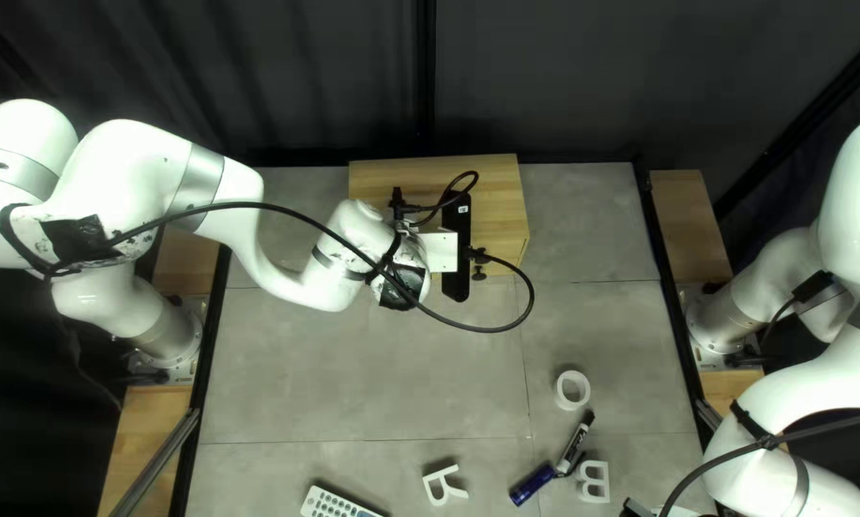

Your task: Open drawers and place objects into drawer and close

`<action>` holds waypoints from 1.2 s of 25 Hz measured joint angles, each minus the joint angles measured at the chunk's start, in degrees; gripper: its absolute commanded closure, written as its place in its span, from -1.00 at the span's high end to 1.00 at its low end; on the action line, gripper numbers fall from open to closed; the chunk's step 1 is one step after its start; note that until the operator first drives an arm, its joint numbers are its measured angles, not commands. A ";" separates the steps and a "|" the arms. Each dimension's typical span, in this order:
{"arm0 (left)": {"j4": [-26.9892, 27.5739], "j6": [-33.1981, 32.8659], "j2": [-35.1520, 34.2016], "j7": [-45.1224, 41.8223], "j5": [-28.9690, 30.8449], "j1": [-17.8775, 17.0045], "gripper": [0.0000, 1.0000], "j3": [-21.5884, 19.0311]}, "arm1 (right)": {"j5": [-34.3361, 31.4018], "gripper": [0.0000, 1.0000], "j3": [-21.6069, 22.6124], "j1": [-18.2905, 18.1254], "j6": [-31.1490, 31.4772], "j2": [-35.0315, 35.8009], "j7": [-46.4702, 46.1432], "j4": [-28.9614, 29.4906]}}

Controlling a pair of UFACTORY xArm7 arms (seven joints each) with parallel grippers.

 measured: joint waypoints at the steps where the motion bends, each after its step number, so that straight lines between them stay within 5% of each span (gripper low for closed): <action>1: -0.02 0.00 -0.03 0.03 0.06 0.04 1.00 0.05 | 0.00 1.00 0.00 0.00 0.00 0.00 0.00 0.00; 30: 0.78 2.57 -2.04 0.11 -2.26 -1.62 1.00 -1.58 | 0.00 1.00 0.00 0.00 0.00 0.00 0.00 0.00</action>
